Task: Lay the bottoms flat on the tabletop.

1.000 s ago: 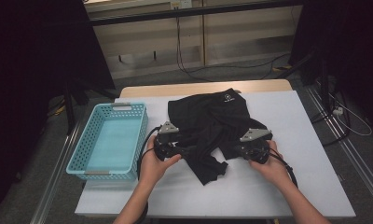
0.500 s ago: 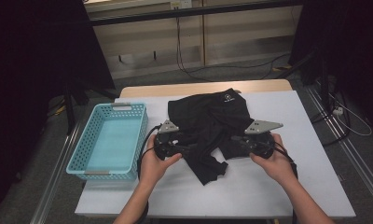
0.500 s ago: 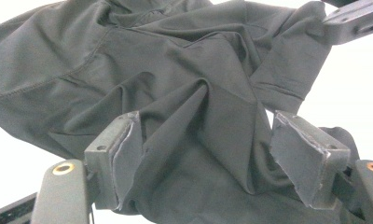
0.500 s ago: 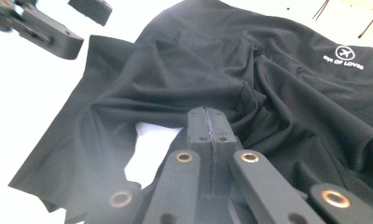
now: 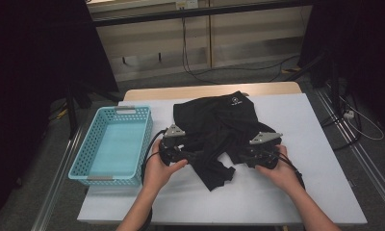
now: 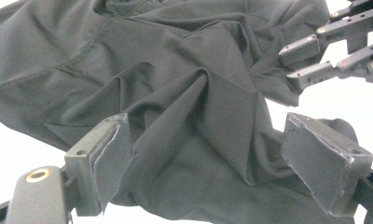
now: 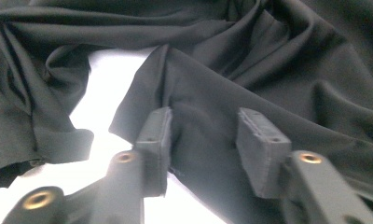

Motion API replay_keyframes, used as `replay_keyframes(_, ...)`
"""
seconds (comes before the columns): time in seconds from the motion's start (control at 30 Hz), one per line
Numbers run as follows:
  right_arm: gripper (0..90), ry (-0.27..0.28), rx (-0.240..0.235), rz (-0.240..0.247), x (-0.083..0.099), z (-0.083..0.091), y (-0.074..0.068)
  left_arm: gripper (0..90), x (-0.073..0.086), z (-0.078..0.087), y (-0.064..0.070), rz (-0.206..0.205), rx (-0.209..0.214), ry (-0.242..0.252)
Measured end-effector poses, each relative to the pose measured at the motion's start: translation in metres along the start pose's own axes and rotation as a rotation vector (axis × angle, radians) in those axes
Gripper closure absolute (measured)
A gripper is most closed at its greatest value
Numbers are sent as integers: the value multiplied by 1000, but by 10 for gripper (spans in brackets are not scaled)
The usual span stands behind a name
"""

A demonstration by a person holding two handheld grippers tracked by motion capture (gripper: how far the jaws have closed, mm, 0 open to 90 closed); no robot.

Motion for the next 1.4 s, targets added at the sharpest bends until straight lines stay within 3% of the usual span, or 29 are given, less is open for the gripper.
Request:
replay_keyframes(0.1,882,3,-31,-24,0,2,2,162,0,0,0,1,-2,1)
replay_keyframes(0.27,900,30,-42,-22,-5,12,4,162,-3,3,2,-5,2,11)
replay_keyframes(0.5,900,136,-70,12,-33,34,-4,164,-6,2,3,-8,15,24)
replay_keyframes(0.67,900,139,-38,2,-45,13,2,164,-4,3,2,-3,11,22)
replay_keyframes(0.83,892,107,-1,-56,-45,-21,16,165,-6,3,2,0,22,27)
replay_keyframes(0.87,878,100,7,-64,-44,-26,18,165,-6,4,3,-3,28,29)
replay_keyframes(0.97,726,65,25,-86,-39,-36,19,164,-7,5,3,-2,31,34)
replay_keyframes(1.07,504,72,70,-91,-40,-31,19,164,-8,6,3,-3,29,36)
replay_keyframes(1.13,488,89,78,-79,-43,-20,19,163,-8,5,3,-4,30,35)
replay_keyframes(1.23,373,101,96,-81,-42,-2,18,163,-8,5,5,-12,35,33)
replay_keyframes(1.4,363,136,113,-53,-31,27,14,161,-8,4,7,-7,43,36)
Point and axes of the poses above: each handheld gripper's, and its own axes: z roughly backward along the jaws, x roughly out of its underside, y roughly to its right, the point moved 1 cm from there along -z, roughly forward along the jaws, and after that the axes turned 2 degrees about y, right-handed, at the moved point
